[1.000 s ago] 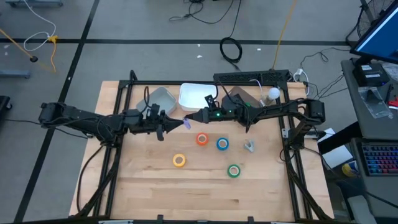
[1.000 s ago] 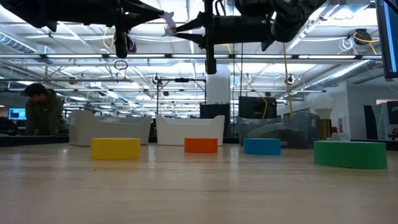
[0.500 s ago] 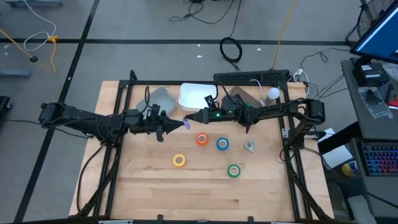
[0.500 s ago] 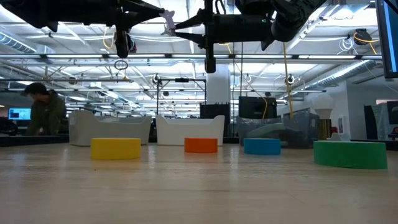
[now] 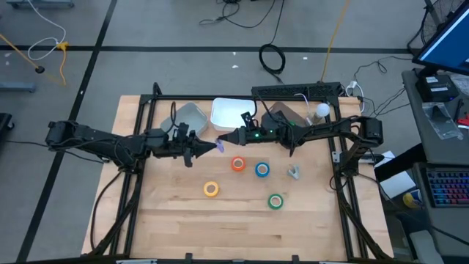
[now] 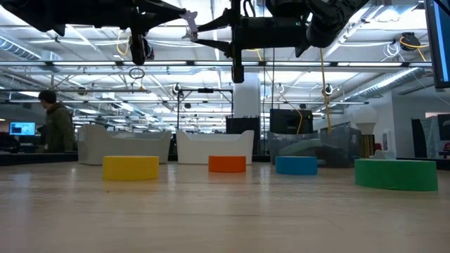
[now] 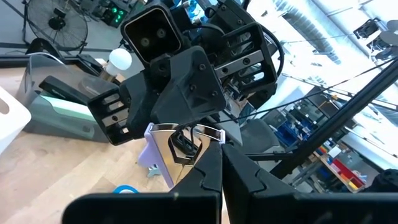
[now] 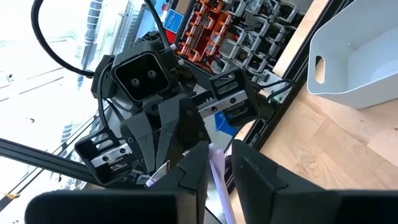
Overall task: Pick and place Stapler, Stapler remover, tape
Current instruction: Put the purple staple remover into the white bin
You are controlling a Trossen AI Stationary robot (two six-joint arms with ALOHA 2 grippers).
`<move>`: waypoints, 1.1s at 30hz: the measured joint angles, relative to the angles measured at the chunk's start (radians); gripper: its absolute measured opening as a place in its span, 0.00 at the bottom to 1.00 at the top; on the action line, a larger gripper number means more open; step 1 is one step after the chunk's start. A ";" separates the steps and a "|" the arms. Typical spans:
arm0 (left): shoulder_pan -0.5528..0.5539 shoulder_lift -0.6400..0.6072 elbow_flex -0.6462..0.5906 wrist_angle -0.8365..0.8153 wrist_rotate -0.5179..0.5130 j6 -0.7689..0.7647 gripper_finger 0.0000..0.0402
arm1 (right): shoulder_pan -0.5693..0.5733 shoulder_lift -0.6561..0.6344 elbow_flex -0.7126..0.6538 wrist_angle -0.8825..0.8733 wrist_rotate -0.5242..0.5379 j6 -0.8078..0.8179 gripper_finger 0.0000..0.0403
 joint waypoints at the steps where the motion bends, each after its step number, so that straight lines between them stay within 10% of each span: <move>1: 0.000 0.000 0.000 0.000 0.000 -0.002 0.00 | 0.000 0.000 0.000 0.005 0.000 0.000 0.17; 24: 0.016 0.000 0.000 -0.060 0.025 -0.015 0.00 | -0.025 0.001 0.000 0.200 -0.009 -0.115 0.26; 33: 0.093 0.000 0.000 -0.131 0.044 0.003 0.00 | -0.093 -0.040 -0.056 0.274 -0.219 -0.128 0.23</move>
